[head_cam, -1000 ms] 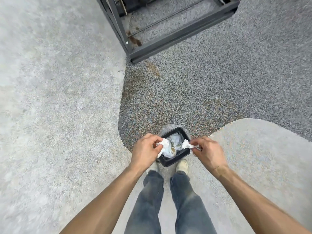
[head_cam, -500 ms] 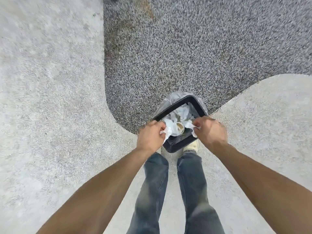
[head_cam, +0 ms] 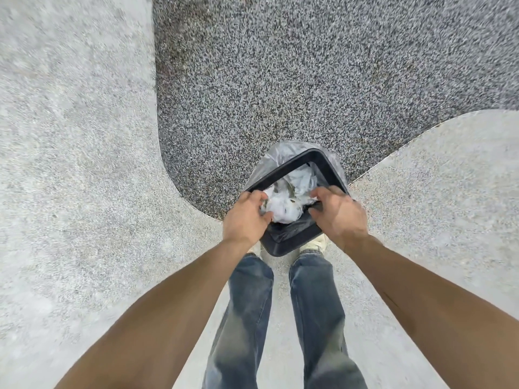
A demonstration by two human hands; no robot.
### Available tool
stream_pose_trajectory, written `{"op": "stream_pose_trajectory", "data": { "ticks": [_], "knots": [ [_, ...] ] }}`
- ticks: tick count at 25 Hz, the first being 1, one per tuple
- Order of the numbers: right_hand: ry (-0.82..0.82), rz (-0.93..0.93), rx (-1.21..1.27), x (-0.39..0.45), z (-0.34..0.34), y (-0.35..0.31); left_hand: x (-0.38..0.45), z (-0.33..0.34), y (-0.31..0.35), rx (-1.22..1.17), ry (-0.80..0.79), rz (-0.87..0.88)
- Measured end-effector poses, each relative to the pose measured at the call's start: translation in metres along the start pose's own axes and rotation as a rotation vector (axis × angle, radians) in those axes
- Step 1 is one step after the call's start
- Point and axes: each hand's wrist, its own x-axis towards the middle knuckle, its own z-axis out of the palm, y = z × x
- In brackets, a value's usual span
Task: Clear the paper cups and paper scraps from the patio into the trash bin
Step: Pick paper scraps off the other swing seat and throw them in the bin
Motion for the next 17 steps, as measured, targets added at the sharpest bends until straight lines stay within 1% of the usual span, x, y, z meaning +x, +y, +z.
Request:
{"op": "stream_pose_trajectory", "data": {
  "ticks": [4,7,12,15,17],
  "knots": [
    [0.036,-0.014,0.034,-0.023,-0.046,-0.004,-0.024,-0.038,0.023,0.009,0.052,0.046],
    [0.106,-0.088,0.021,-0.055,-0.099,-0.012,-0.054,-0.082,0.051,0.009,0.101,0.115],
    [0.303,-0.225,-0.007,-0.12,-0.225,-0.036,-0.126,-0.184,0.115,0.009,0.177,0.278],
    [0.411,-0.274,-0.035,-0.156,-0.296,-0.046,-0.167,-0.245,0.155,0.008,0.242,0.378],
    [0.468,-0.293,-0.077,-0.183,-0.34,-0.051,-0.198,-0.281,0.182,0.053,0.303,0.453]
  ]
}}
